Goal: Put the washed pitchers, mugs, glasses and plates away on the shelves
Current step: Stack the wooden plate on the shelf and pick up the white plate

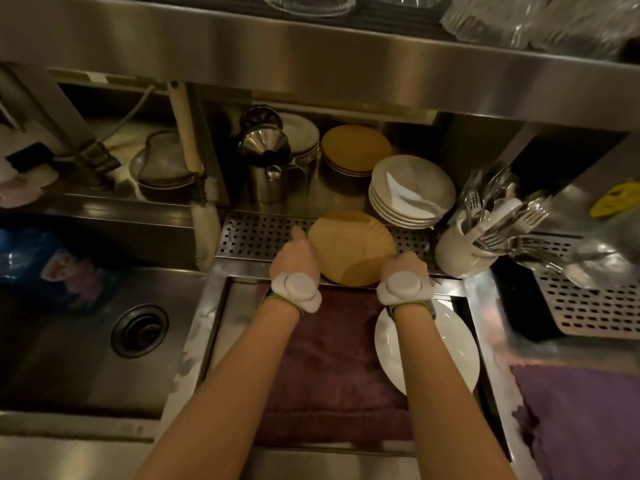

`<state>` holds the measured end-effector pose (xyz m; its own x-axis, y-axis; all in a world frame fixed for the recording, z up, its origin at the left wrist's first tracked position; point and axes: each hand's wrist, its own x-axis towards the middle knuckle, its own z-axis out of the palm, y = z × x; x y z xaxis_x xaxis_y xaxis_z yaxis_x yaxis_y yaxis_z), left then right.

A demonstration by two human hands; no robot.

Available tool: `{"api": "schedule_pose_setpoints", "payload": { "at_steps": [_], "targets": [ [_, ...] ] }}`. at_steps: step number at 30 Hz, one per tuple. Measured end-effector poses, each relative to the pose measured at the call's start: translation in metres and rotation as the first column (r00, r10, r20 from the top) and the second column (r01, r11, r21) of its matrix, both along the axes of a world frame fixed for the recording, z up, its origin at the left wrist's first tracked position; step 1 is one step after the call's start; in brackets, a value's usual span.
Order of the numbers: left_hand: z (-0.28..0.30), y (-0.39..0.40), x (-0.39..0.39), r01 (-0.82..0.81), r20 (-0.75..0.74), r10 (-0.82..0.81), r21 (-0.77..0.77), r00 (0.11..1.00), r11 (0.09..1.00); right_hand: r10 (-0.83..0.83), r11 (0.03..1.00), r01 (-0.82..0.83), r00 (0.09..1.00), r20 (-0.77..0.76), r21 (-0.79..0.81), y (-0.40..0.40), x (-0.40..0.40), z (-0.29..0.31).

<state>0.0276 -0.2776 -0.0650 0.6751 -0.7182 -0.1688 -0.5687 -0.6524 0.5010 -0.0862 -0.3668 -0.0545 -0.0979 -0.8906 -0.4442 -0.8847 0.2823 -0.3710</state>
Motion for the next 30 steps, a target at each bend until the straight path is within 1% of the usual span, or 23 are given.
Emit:
{"api": "schedule_pose_setpoints", "payload": {
  "at_steps": [2, 5, 7, 11, 14, 17, 20, 26, 30],
  "targets": [
    [-0.008, -0.006, -0.002, -0.008, -0.003, 0.008, 0.007, 1.000, 1.000, -0.017, 1.000, 0.017, 0.999, 0.031, 0.002, -0.003, -0.004, -0.007],
    [-0.019, -0.008, -0.005, -0.015, 0.015, 0.015, 0.003, 1.000, 1.000, 0.038, 0.999, -0.039, 0.993, 0.109, 0.013, -0.002, -0.006, -0.016],
    [-0.024, -0.010, -0.006, -0.032, 0.022, 0.032, -0.012, 0.999, 0.999, 0.043, 0.999, -0.044, 0.986, 0.161, 0.006, -0.003, -0.006, -0.021],
    [-0.027, -0.011, -0.008, -0.036, 0.055, 0.038, -0.029, 0.998, 0.999, 0.002, 0.999, 0.004, 0.984, 0.176, -0.033, 0.001, -0.003, -0.025],
    [-0.026, -0.009, -0.007, -0.056, 0.020, 0.058, -0.068, 0.998, 0.996, -0.001, 0.999, 0.011, 0.983, 0.181, -0.052, 0.005, 0.000, -0.026],
    [-0.023, -0.006, -0.007, -0.086, -0.034, 0.083, -0.130, 0.996, 0.988, 0.001, 0.998, 0.014, 0.974, 0.227, -0.067, 0.009, 0.001, -0.025],
    [-0.019, -0.002, -0.006, -0.110, -0.054, 0.102, -0.187, 0.993, 0.976, 0.030, 0.995, -0.002, 0.957, 0.288, -0.095, 0.014, 0.001, -0.018],
    [0.000, -0.002, 0.001, -0.153, -0.049, 0.145, -0.270, 0.988, 0.951, 0.024, 0.977, 0.070, 0.903, 0.428, -0.201, 0.023, 0.011, 0.008],
    [0.013, -0.012, 0.007, -0.166, -0.059, 0.155, -0.324, 0.986, 0.932, 0.038, 0.967, 0.086, 0.882, 0.470, -0.240, 0.015, 0.017, 0.024]
  ]
}}
